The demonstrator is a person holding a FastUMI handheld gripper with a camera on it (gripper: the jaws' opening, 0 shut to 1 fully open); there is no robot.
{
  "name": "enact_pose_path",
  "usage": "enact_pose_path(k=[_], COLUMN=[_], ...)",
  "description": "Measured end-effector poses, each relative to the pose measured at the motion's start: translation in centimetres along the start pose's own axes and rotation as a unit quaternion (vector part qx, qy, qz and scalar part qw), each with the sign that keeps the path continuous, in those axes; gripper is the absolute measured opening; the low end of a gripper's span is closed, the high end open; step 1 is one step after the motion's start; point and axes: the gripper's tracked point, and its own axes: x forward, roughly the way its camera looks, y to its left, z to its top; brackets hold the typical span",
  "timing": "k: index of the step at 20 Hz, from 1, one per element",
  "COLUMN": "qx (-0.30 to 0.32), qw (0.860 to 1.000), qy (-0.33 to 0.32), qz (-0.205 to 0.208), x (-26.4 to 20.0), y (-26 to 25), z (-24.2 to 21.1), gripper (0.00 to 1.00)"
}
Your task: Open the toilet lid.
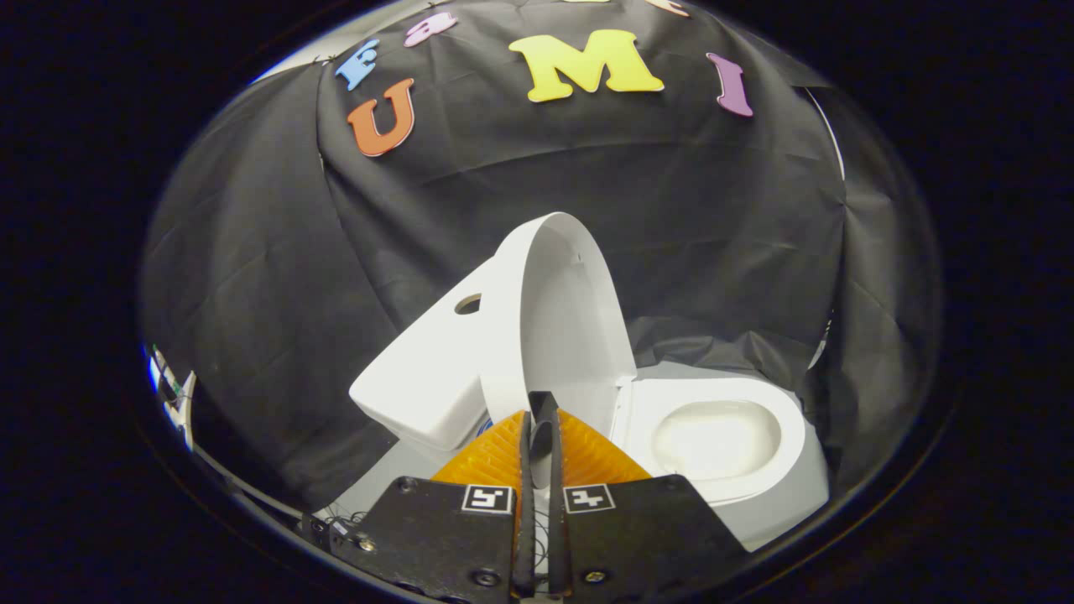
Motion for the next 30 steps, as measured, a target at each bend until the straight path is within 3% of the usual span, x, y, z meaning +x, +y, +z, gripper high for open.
enact_pose_path(k=[14, 18, 23, 25, 30], qx=[-0.044, -0.042, -0.036, -0.041, -0.052], qw=[0.999, 0.999, 0.999, 0.999, 0.996], qy=[0.008, 0.015, -0.016, -0.03, -0.075], qz=[0.01, 0.022, 0.011, 0.017, -0.001], x=[0.0, 0.0, -1.6, -2.3, -5.5], y=[1.0, 0.5, -0.8, -1.1, -3.6], z=[-0.3, -0.6, 0.8, 1.1, 2.0], gripper=[0.11, 0.31, 0.72, 0.79, 0.79])
